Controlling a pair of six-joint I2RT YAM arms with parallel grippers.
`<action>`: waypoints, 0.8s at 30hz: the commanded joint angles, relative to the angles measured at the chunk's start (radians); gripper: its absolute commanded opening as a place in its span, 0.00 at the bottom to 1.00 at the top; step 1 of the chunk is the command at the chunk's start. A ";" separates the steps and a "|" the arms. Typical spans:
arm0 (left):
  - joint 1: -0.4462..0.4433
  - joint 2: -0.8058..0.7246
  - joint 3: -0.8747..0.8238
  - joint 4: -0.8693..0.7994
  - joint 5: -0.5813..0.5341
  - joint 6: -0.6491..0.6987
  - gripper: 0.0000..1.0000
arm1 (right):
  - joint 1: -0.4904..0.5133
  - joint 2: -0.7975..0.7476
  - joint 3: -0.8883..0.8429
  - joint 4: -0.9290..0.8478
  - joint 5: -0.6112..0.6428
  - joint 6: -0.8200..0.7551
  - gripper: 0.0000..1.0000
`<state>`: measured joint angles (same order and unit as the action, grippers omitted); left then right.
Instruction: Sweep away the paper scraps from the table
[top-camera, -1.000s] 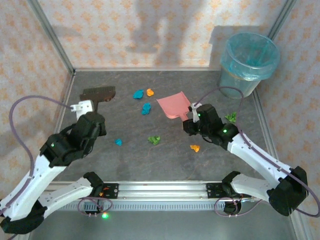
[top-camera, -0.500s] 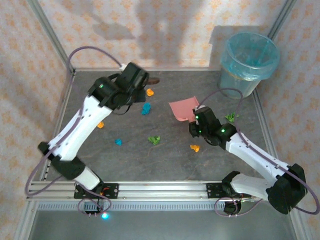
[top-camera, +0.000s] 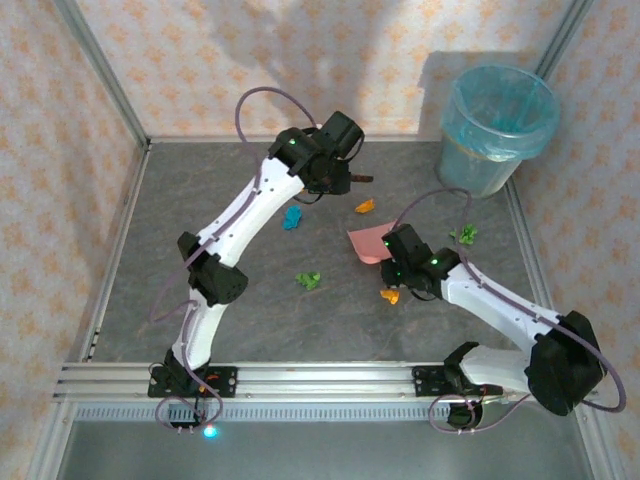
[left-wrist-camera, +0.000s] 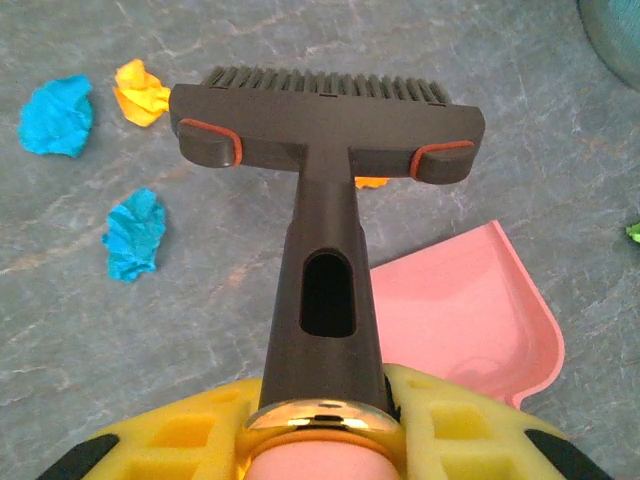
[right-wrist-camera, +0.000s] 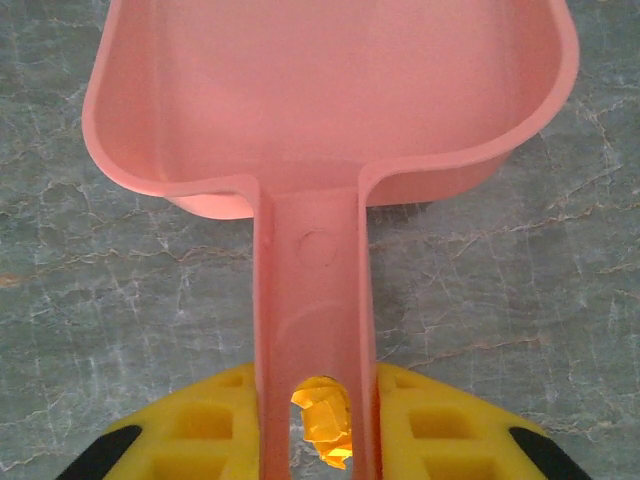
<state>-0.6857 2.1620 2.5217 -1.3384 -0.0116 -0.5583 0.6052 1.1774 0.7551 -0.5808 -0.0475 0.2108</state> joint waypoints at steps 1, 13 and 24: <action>-0.012 0.022 0.068 0.035 0.022 -0.020 0.00 | -0.031 0.027 -0.019 0.053 0.022 0.019 0.00; -0.018 0.152 0.141 0.076 0.047 -0.047 0.00 | -0.107 0.157 0.016 0.105 -0.040 0.021 0.00; -0.018 0.176 0.140 0.032 0.122 -0.036 0.00 | -0.118 0.213 0.024 0.188 -0.032 0.018 0.00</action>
<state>-0.6991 2.3524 2.6251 -1.2907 0.0822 -0.5953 0.4934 1.3701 0.7723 -0.4191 -0.0860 0.2176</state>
